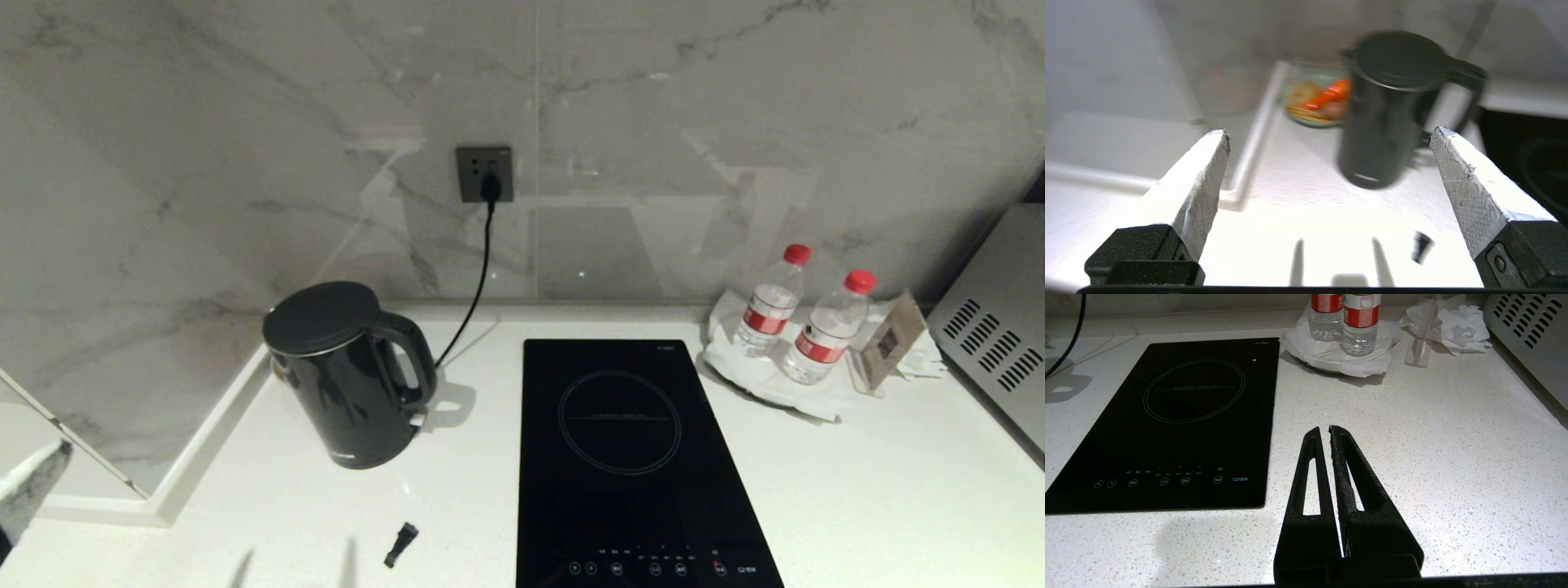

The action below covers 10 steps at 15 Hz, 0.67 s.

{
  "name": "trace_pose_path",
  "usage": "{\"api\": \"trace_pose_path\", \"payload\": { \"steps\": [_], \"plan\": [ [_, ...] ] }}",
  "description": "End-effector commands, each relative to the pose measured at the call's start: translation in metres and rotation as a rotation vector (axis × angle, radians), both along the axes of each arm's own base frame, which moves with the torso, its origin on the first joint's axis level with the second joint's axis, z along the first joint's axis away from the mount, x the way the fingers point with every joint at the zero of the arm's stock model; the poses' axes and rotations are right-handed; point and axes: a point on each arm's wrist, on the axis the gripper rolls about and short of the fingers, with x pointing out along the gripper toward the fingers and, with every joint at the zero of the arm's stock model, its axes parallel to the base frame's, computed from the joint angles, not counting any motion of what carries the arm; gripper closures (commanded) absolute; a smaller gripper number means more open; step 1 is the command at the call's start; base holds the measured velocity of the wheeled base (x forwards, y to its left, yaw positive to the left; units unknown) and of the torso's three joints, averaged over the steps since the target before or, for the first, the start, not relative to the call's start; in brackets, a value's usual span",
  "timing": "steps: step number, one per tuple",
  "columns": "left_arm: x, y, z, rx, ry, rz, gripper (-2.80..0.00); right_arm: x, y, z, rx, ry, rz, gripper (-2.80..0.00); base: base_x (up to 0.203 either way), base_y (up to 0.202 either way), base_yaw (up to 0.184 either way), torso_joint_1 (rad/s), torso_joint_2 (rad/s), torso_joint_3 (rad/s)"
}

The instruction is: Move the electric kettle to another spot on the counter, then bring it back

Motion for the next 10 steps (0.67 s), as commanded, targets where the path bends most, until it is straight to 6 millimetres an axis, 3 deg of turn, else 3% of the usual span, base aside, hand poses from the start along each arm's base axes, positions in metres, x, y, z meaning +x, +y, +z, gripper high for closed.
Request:
{"api": "trace_pose_path", "payload": {
  "steps": [1,4,10],
  "plan": [
    [-0.030,0.011,0.002,-0.029,-0.097,0.139,-2.80,0.000,0.000,0.000,-0.001,0.002,0.000,0.00,0.000,0.000,0.000,0.000,0.00,0.000],
    [-0.042,0.012,-0.006,-0.009,-0.055,0.292,-2.80,0.000,0.000,0.000,-0.001,0.002,0.000,0.00,0.000,0.000,0.000,0.000,0.00,0.000],
    [-0.073,0.008,-0.056,0.105,-0.115,0.181,-2.80,0.000,0.000,0.000,-0.001,0.001,0.000,0.00,0.000,0.000,0.000,0.000,0.00,0.000]
  ]
}}
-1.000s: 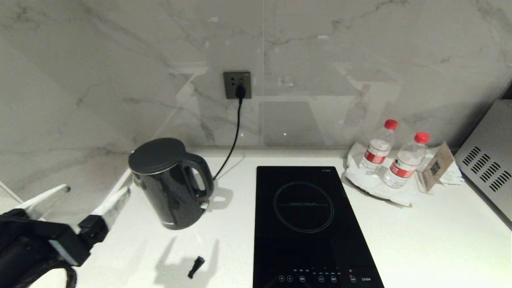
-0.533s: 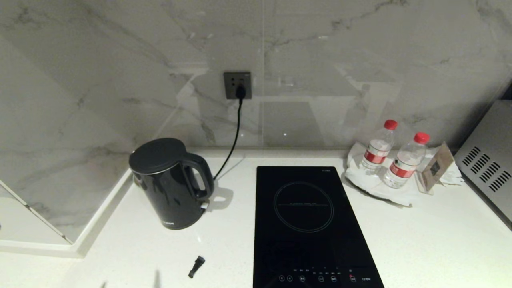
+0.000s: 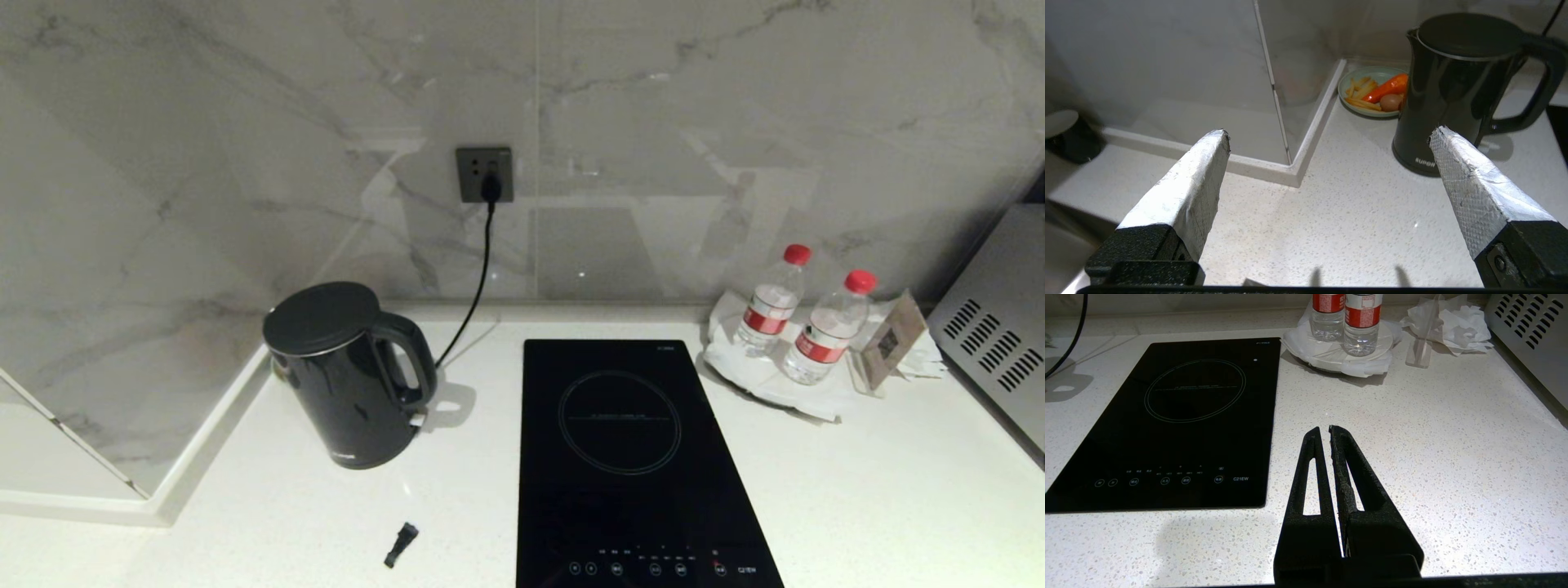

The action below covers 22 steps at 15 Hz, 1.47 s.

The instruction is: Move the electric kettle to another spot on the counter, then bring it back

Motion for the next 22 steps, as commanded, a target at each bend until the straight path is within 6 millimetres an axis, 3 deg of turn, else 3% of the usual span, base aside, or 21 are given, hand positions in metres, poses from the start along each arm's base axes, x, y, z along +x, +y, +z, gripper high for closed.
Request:
{"api": "trace_pose_path", "payload": {
  "steps": [1,3,6,22],
  "plan": [
    [-0.015,-0.001,-0.025,0.058,-0.062,-0.034,-2.80,0.000,0.000,0.000,0.000,0.000,0.000,0.00,0.000,0.000,0.000,0.000,0.00,0.000],
    [-0.010,-0.004,-0.052,0.078,-0.016,-0.117,-2.80,0.000,0.000,0.000,0.000,0.002,0.000,0.00,0.000,0.000,0.000,0.000,0.00,0.000],
    [-0.002,-0.005,-0.070,0.072,0.045,-0.201,-2.80,0.000,0.000,0.000,0.000,0.003,0.000,0.00,0.000,0.000,0.000,0.000,0.00,0.000],
    [-0.001,-0.008,-0.073,0.065,0.050,-0.293,-2.80,0.000,0.000,0.000,0.001,-0.001,0.000,0.00,0.000,0.000,0.000,0.000,0.00,0.000]
  ]
}}
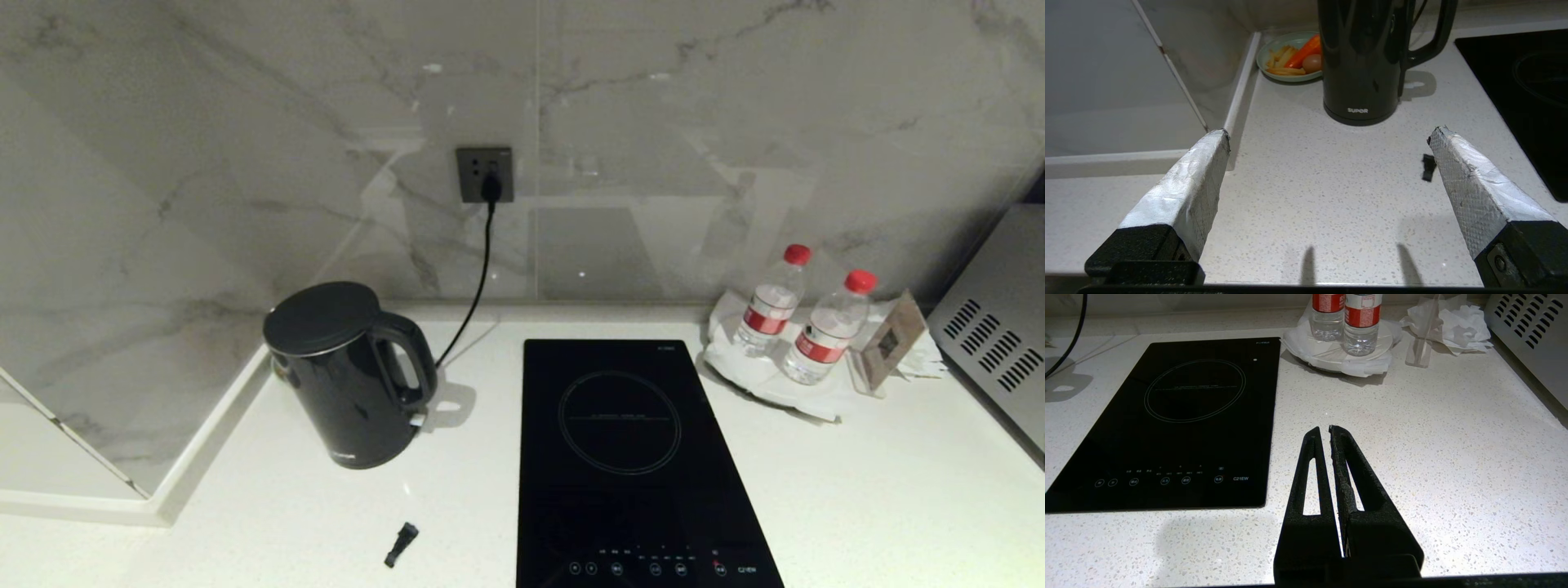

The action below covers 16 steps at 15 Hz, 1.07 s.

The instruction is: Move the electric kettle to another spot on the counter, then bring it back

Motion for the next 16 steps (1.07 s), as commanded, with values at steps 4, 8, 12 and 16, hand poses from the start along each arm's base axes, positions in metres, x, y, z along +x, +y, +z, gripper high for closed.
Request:
{"api": "trace_pose_path", "payload": {
  "steps": [4,8,12,16],
  "plan": [
    [0.002,0.000,-0.004,-0.050,0.017,-0.014,-2.80,0.000,0.000,0.000,0.000,-0.004,0.000,0.00,0.000,0.000,0.000,0.000,0.00,0.000],
    [0.006,0.000,-0.018,-0.047,0.074,-0.010,-2.80,0.000,0.000,0.000,0.000,-0.003,0.000,0.00,0.000,0.000,0.000,0.000,0.00,0.000],
    [0.005,0.000,-0.018,-0.050,0.082,-0.018,-2.80,0.000,0.000,0.000,0.000,-0.004,0.000,0.00,0.000,0.000,0.000,0.000,0.00,0.000],
    [0.005,0.000,-0.018,-0.054,0.079,-0.011,-2.80,0.000,0.000,0.000,0.000,-0.004,0.000,0.00,0.000,0.000,0.000,0.000,0.00,0.000]
  ]
}}
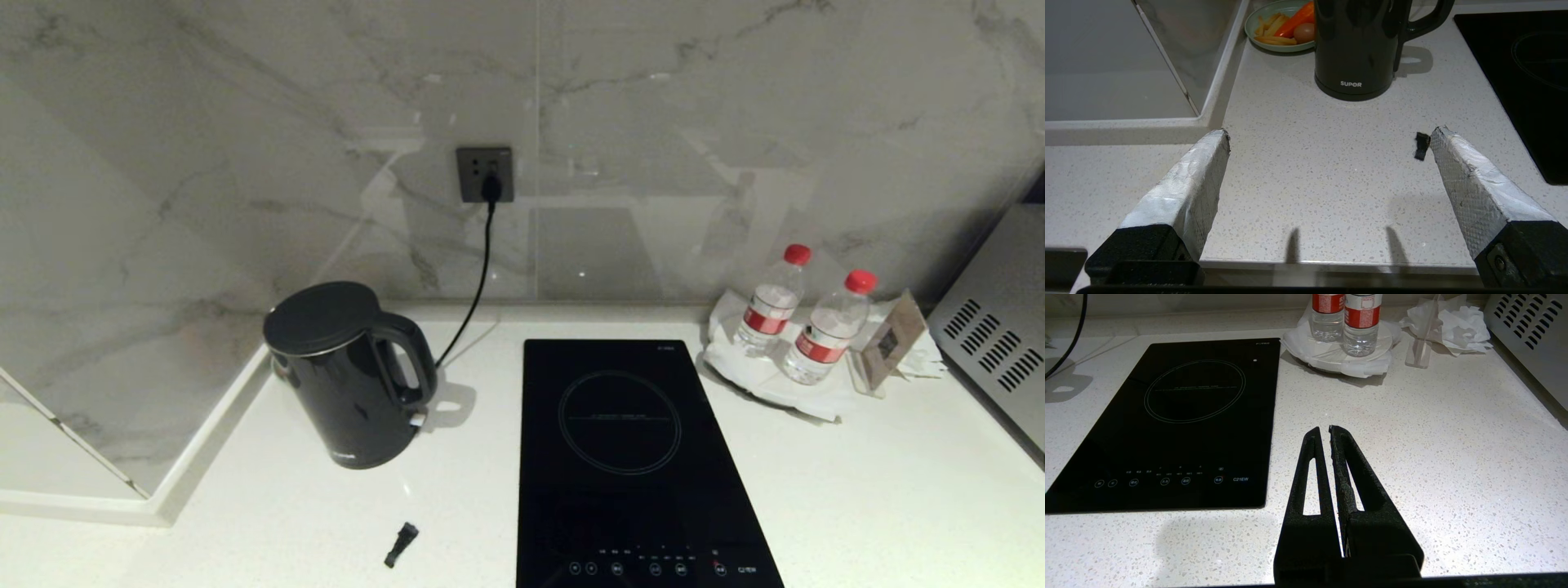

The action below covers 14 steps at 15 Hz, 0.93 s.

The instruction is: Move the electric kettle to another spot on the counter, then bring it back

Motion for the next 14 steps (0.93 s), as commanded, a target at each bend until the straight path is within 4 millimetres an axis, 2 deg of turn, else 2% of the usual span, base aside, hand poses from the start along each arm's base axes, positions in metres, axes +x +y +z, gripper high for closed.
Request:
{"api": "trace_pose_path", "payload": {
  "steps": [1,11,14],
  "plan": [
    [0.0003,0.0000,0.0001,0.000,0.003,0.002,-2.80,0.0000,0.0000,0.0000,0.000,0.000,0.001,0.00,0.000,0.000,0.000,0.000,0.00,0.000],
    [0.0005,0.0001,-0.0001,-0.014,0.000,0.007,-2.80,0.0000,0.0000,0.0000,0.000,-0.001,0.001,0.00,0.000,0.000,0.000,0.000,0.00,0.000],
    [0.0004,0.0001,0.0003,-0.055,-0.002,0.009,-2.80,0.0000,0.0000,0.0000,0.000,0.000,0.001,0.00,0.000,0.000,0.000,-0.001,0.00,0.110]
  ]
}}
